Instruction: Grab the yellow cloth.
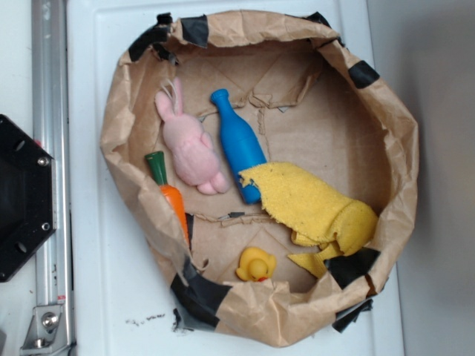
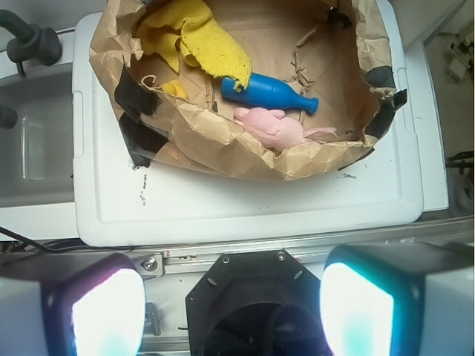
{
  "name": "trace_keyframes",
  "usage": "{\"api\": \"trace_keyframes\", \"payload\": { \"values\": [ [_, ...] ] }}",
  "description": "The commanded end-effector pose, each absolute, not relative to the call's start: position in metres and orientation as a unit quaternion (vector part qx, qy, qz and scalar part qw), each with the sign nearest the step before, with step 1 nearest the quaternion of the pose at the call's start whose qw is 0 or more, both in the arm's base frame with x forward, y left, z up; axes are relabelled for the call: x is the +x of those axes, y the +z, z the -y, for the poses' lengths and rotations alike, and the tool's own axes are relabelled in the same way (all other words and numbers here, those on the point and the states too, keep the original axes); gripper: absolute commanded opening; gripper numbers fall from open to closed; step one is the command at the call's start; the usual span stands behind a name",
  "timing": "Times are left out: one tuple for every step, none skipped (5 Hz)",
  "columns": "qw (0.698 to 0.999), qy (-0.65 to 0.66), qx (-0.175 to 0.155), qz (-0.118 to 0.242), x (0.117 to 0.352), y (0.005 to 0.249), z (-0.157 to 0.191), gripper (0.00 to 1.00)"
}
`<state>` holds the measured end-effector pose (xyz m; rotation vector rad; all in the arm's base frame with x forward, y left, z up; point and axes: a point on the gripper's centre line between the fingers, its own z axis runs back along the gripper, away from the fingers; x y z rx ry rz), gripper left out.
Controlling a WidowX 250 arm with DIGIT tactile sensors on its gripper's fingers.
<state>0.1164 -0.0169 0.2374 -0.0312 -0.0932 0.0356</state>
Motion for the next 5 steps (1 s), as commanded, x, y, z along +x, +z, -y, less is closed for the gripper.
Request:
{"api": "trace_keyframes", "payload": {
  "values": [
    [0.999,0.018,-0.016,0.047,0.116,0.237,0.017,1.00],
    [0.991,0.035,-0.053,0.117,0.159,0.218,0.003,1.00],
    [0.987,0.000,-0.052,0.153,0.209,0.197,-0.006,1.00],
    [0.988,-0.038,-0.034,0.144,0.251,0.174,-0.007,1.00],
    [0.985,-0.117,-0.048,0.121,0.285,0.148,0.005,1.00]
  ]
}}
